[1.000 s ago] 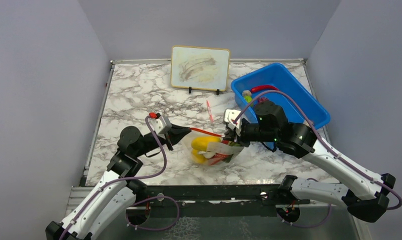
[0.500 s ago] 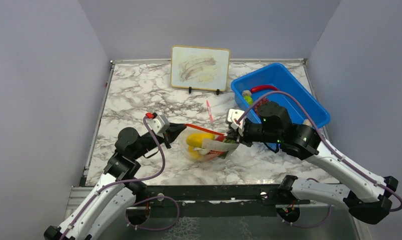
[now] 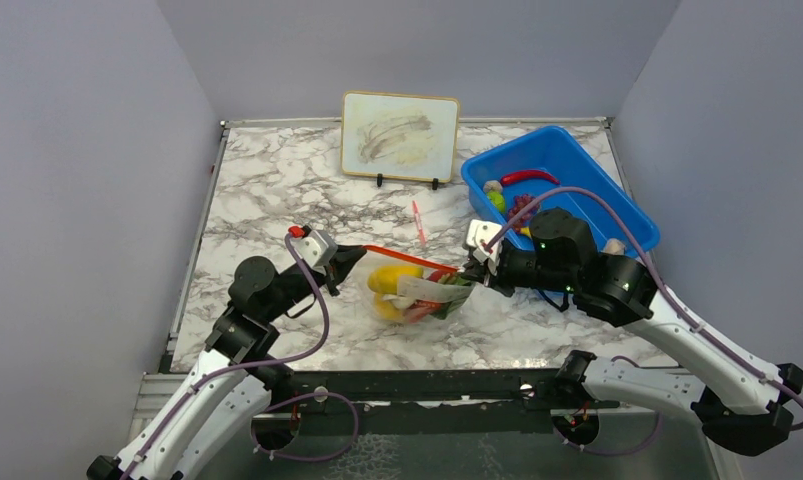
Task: Place the food in the zip-top bag and seal the zipper
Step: Zip the zipper food storage bag at the center of the board.
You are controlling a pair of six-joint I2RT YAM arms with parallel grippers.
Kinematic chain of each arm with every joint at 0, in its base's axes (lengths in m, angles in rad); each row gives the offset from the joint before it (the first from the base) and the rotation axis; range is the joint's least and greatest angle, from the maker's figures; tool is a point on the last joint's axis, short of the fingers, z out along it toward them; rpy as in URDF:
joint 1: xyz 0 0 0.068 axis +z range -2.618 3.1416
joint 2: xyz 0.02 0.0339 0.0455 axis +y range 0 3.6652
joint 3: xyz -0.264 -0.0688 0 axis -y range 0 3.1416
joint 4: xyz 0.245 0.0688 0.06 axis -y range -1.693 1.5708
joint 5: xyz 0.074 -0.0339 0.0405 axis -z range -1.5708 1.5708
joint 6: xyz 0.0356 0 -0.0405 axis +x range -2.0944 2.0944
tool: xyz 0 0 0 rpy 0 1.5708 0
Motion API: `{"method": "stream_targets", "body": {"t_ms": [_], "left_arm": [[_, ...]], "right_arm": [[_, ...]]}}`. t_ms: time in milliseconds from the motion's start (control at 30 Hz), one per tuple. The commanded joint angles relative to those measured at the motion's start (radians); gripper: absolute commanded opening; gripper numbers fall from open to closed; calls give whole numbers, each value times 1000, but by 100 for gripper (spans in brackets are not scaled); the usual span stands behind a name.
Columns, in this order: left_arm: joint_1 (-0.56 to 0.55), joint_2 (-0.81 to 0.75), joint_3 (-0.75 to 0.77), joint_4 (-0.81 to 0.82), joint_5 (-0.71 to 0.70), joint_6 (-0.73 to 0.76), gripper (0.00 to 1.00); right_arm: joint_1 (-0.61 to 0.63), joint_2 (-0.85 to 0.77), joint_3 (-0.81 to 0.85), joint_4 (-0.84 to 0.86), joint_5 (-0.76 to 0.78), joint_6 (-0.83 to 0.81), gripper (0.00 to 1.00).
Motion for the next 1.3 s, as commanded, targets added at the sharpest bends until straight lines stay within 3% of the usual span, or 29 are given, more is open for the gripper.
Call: {"method": "stream_targets", "body": {"t_ms": [0, 1033, 1167, 1267], "left_arm": [[13, -16, 29, -22, -122, 35, 0], [13, -24, 33, -48, -182, 41, 0], [12, -15, 50, -17, -149, 14, 0], [13, 3, 139, 18, -193, 19, 0]], "right_arm": [[-5, -45, 35, -39, 52, 17, 1], [-5, -171, 25, -122, 162, 56, 1], [-5, -166, 12, -14, 101, 53, 1], [-5, -167, 11, 232, 241, -2, 1]]}}
